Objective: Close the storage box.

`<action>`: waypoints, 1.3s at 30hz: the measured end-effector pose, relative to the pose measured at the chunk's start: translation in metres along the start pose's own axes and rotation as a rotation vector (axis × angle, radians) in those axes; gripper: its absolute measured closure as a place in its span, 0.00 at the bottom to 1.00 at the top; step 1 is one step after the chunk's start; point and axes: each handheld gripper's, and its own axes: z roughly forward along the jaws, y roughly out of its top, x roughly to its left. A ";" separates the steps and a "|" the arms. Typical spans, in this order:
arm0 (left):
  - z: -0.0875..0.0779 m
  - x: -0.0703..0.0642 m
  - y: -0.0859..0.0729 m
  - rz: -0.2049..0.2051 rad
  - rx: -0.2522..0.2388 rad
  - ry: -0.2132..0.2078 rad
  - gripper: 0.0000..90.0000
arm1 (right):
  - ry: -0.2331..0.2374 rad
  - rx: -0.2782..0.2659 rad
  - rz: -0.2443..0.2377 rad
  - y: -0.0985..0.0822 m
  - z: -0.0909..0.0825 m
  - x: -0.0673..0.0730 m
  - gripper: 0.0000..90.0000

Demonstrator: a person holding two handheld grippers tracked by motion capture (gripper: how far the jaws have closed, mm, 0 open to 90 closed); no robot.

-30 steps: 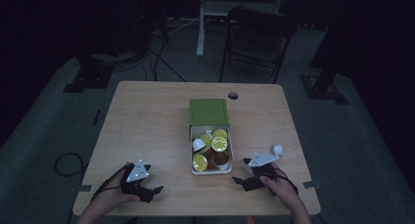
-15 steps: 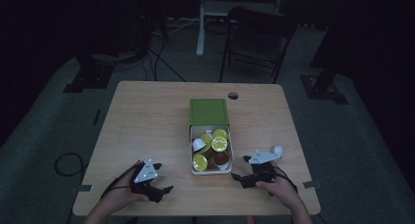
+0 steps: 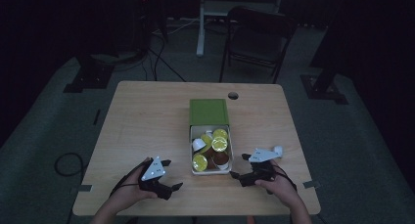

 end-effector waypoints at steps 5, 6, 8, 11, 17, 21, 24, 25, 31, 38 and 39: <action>0.003 0.002 0.006 -0.005 -0.017 0.016 0.10 | -0.004 -0.007 -0.005 0.004 0.000 -0.001 0.14; 0.004 0.002 0.007 -0.006 -0.026 0.017 0.10 | -0.002 -0.010 -0.004 0.004 0.000 -0.001 0.14; 0.006 0.002 0.010 -0.014 -0.044 0.024 0.10 | -0.005 -0.013 -0.003 0.006 0.000 -0.002 0.14; 0.010 0.003 0.014 -0.012 -0.060 0.038 0.10 | -0.007 -0.020 0.002 0.008 -0.001 -0.004 0.14; 0.016 0.006 0.022 -0.021 -0.090 0.056 0.10 | -0.013 -0.042 0.014 0.013 -0.002 -0.007 0.14; 0.021 0.007 0.025 -0.017 -0.089 0.047 0.10 | -0.018 -0.048 0.020 0.014 0.000 -0.009 0.14; 0.023 0.007 0.028 -0.018 -0.100 0.048 0.10 | -0.013 -0.054 0.027 0.015 0.001 -0.010 0.14; 0.024 0.008 0.029 -0.017 -0.102 0.049 0.10 | -0.013 -0.053 0.027 0.015 0.001 -0.010 0.14; 0.029 0.010 0.033 -0.029 -0.121 0.052 0.10 | -0.012 -0.061 0.033 0.016 0.002 -0.012 0.14; 0.032 0.013 0.036 -0.022 -0.119 0.070 0.10 | -0.006 -0.066 0.045 0.016 0.004 -0.014 0.13; 0.032 0.013 0.036 -0.022 -0.119 0.070 0.10 | -0.006 -0.066 0.045 0.016 0.004 -0.014 0.13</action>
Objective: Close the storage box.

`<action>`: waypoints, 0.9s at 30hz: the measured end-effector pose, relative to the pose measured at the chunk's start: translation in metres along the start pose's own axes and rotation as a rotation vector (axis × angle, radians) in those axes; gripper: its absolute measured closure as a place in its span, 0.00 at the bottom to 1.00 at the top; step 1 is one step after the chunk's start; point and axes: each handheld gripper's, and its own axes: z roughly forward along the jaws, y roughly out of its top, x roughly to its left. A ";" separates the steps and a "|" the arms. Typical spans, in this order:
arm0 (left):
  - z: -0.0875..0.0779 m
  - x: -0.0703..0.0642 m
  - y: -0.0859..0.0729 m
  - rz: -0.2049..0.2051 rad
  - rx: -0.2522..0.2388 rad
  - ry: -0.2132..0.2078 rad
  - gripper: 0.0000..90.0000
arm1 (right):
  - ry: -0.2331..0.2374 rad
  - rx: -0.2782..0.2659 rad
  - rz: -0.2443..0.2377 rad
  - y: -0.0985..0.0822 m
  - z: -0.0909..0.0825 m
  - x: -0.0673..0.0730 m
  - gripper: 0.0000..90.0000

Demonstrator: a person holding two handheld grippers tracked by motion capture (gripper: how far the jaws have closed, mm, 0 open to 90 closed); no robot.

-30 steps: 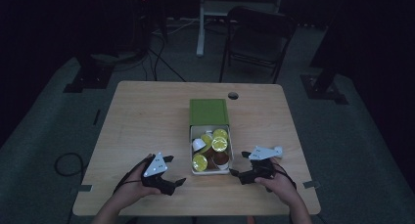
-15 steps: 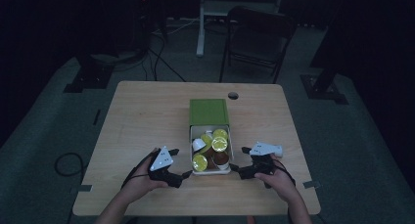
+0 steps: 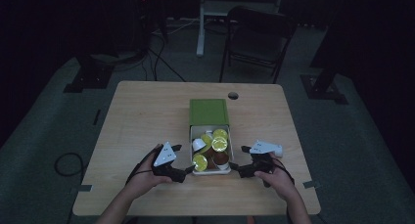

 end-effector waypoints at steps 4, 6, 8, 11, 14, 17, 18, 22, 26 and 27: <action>0.001 0.002 0.002 0.003 0.003 0.012 0.10 | 0.002 -0.001 0.003 0.001 0.001 -0.001 0.13; 0.002 0.004 0.003 0.003 0.003 0.014 0.10 | 0.002 -0.001 0.004 0.001 0.002 -0.001 0.13; 0.003 0.005 0.003 0.003 0.002 0.012 0.10 | 0.001 -0.001 0.001 0.001 0.002 -0.001 0.13; 0.004 0.006 0.003 0.006 0.002 0.010 0.10 | 0.000 0.000 0.003 0.001 0.002 -0.002 0.13; 0.005 0.007 0.003 -0.002 0.000 0.010 0.10 | -0.003 -0.001 0.007 0.002 0.002 -0.003 0.13; 0.005 0.008 0.003 -0.006 -0.001 0.012 0.10 | -0.006 -0.003 0.007 0.002 0.003 -0.004 0.13; 0.006 0.009 0.003 -0.006 0.001 0.013 0.10 | -0.006 -0.003 0.009 0.002 0.003 -0.004 0.13; 0.007 0.010 0.004 -0.004 0.003 0.015 0.10 | -0.008 -0.004 0.010 0.003 0.004 -0.005 0.13; 0.007 0.011 0.005 -0.003 0.002 0.016 0.10 | -0.010 -0.003 0.011 0.003 0.004 -0.005 0.13; 0.008 0.011 0.005 -0.003 0.002 0.017 0.10 | -0.011 -0.002 0.010 0.004 0.005 -0.005 0.13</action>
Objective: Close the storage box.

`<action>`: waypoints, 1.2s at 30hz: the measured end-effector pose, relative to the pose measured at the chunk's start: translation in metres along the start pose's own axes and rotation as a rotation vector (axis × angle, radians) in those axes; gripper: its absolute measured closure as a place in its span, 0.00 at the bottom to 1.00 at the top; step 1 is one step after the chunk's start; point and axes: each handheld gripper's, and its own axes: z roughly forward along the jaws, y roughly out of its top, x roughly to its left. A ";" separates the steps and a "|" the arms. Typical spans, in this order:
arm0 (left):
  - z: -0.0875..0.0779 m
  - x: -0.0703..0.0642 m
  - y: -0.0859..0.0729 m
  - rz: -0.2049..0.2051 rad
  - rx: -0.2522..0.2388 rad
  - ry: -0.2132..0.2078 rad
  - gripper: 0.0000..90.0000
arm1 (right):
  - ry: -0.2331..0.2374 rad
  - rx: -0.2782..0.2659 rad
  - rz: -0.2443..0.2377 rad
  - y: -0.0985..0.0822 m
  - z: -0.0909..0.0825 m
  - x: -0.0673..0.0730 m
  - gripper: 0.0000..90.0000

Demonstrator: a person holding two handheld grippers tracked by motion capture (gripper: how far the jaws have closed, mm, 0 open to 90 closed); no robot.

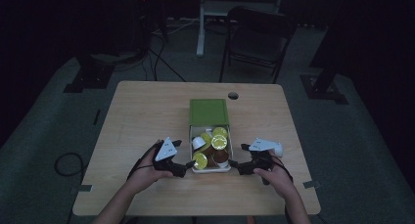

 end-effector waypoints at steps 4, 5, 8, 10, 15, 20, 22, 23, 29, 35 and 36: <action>0.001 0.002 0.000 -0.002 0.002 0.003 0.10 | -0.002 0.002 0.003 0.001 0.001 -0.001 0.13; 0.001 0.002 0.000 -0.003 0.001 0.003 0.10 | -0.001 0.002 0.006 0.001 0.002 -0.001 0.13; 0.002 0.004 0.000 -0.011 0.001 0.002 0.10 | 0.000 0.001 0.010 0.002 0.003 -0.002 0.13; 0.002 0.005 0.000 -0.012 0.003 0.001 0.10 | -0.002 0.001 0.007 0.002 0.003 -0.002 0.13; 0.003 0.007 0.001 -0.011 0.005 0.005 0.10 | -0.005 -0.002 0.010 0.003 0.005 -0.003 0.13; 0.005 0.009 0.002 -0.013 0.006 0.007 0.10 | -0.009 0.001 0.011 0.004 0.006 -0.004 0.13; 0.005 0.010 0.002 -0.013 0.004 0.005 0.10 | -0.013 0.002 0.010 0.005 0.006 -0.005 0.13; 0.006 0.010 0.002 -0.014 0.004 0.005 0.10 | -0.014 0.002 0.010 0.005 0.006 -0.005 0.13; 0.007 0.013 0.003 -0.024 0.006 0.001 0.10 | -0.012 0.005 0.014 0.006 0.009 -0.006 0.13; 0.008 0.015 0.004 -0.024 0.009 0.001 0.10 | -0.015 0.010 0.014 0.008 0.010 -0.006 0.13; 0.009 0.016 0.004 -0.025 0.009 0.002 0.10 | -0.015 0.010 0.014 0.008 0.010 -0.007 0.13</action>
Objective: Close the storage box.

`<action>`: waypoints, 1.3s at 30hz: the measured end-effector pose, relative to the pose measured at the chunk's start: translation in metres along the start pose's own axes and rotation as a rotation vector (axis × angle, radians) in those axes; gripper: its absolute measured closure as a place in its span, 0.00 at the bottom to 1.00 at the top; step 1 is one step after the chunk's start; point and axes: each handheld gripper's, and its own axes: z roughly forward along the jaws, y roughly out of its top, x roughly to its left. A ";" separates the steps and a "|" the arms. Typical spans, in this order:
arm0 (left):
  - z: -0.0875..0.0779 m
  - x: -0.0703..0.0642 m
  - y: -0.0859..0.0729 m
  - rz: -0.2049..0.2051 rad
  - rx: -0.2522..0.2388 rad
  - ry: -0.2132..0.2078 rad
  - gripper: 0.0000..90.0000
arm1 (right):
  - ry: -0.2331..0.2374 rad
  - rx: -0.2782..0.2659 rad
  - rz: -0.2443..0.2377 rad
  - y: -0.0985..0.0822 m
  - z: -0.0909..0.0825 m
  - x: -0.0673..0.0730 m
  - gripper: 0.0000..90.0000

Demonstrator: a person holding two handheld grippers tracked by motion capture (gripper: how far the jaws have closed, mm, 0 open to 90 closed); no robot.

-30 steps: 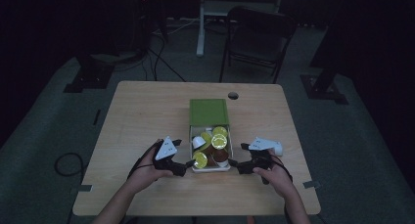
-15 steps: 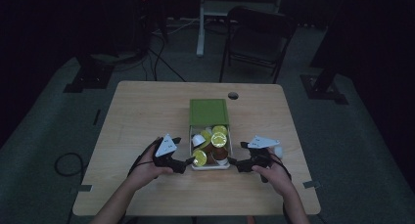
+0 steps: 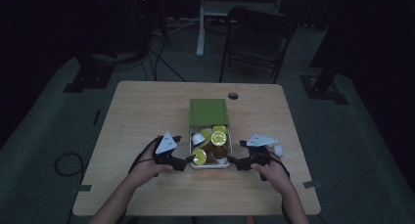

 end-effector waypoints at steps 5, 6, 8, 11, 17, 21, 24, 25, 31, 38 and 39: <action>0.001 0.001 0.002 0.009 0.004 0.004 0.10 | -0.007 0.003 0.000 0.002 0.001 -0.001 0.13; 0.001 0.002 0.002 0.008 0.004 0.004 0.10 | -0.008 0.005 0.001 0.002 0.001 -0.001 0.13; 0.002 0.002 0.002 0.009 0.005 0.006 0.10 | -0.011 0.005 0.003 0.003 0.002 -0.002 0.13; 0.002 0.002 0.003 0.020 0.004 0.014 0.10 | -0.014 0.004 0.006 0.003 0.003 -0.004 0.13; 0.005 0.006 0.003 0.004 0.004 0.005 0.10 | -0.018 0.005 0.011 0.004 0.004 -0.006 0.13; 0.006 0.008 0.004 -0.006 0.005 0.002 0.10 | -0.019 0.003 0.016 0.005 0.005 -0.007 0.13; 0.006 0.010 0.005 -0.008 0.007 0.004 0.10 | -0.023 0.005 0.016 0.006 0.006 -0.008 0.13; 0.007 0.011 0.005 -0.007 0.006 0.006 0.10 | -0.023 0.007 0.017 0.006 0.006 -0.008 0.13; 0.008 0.015 0.005 -0.018 0.008 0.005 0.10 | -0.025 0.006 0.022 0.007 0.008 -0.009 0.13; 0.010 0.019 0.008 -0.017 0.002 0.012 0.10 | -0.036 -0.004 0.033 0.010 0.009 -0.012 0.13; 0.010 0.020 0.009 -0.020 0.000 0.013 0.10 | -0.038 -0.007 0.037 0.010 0.010 -0.012 0.13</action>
